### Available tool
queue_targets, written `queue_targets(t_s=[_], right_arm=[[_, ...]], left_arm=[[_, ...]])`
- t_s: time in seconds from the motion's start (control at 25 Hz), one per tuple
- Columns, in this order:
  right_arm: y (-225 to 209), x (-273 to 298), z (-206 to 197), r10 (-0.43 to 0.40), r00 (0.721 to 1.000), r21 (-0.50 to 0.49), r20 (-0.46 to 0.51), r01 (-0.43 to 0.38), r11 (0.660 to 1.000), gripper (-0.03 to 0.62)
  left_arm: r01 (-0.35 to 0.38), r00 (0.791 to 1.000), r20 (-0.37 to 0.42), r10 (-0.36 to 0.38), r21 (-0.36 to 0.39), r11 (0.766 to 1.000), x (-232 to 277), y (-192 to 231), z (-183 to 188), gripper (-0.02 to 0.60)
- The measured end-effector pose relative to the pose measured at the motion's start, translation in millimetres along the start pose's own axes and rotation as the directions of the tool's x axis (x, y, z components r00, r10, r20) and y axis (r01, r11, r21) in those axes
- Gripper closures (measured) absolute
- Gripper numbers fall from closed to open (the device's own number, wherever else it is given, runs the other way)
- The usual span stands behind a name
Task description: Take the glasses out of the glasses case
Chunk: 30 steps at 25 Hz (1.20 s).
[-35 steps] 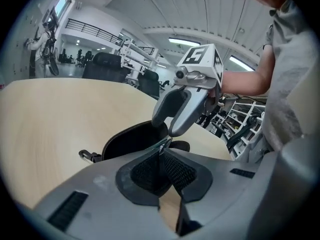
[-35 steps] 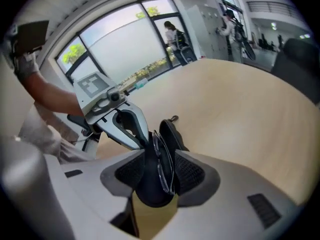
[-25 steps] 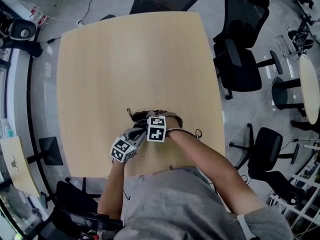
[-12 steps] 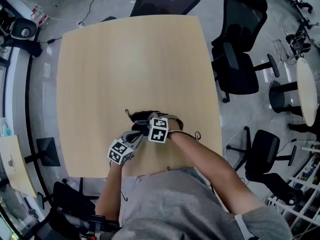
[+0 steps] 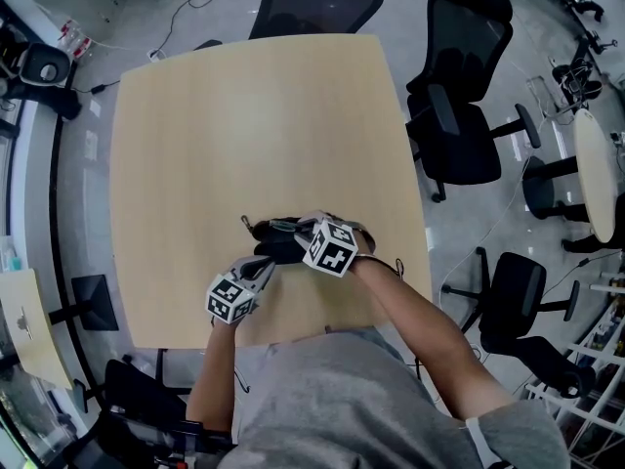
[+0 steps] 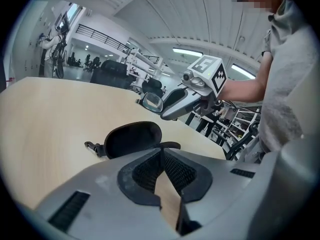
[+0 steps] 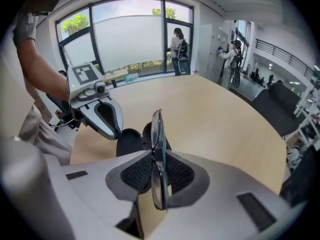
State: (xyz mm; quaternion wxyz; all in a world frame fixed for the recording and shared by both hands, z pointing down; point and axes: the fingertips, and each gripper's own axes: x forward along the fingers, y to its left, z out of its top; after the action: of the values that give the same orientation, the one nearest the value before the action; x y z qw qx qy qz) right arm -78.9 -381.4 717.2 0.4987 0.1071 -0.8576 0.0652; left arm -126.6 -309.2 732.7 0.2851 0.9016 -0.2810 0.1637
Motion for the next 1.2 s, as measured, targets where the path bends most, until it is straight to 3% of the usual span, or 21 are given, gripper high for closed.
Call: queue_targets(t_s=[0.4, 0.72, 1.2], right_arm=[[-57, -49, -36, -0.120, 0.992, 0.145, 0.039, 0.113, 0.983, 0.511], [-109, -70, -106, -0.146, 0.989, 0.222, -0.004, 0.143, 0.965, 0.510], [-96, -13, -150, -0.098, 0.980, 0.281, -0.172, 0.144, 0.949, 0.510]], left_arm=[[-0.032, 0.999, 0.028, 0.032, 0.005, 0.999, -7, -2, 13, 0.574], [-0.067, 0.996, 0.065, 0.066, 0.011, 0.998, 16, -6, 50, 0.574], [-0.156, 0.976, 0.157, 0.154, 0.000, 0.988, -54, 24, 65, 0.574]])
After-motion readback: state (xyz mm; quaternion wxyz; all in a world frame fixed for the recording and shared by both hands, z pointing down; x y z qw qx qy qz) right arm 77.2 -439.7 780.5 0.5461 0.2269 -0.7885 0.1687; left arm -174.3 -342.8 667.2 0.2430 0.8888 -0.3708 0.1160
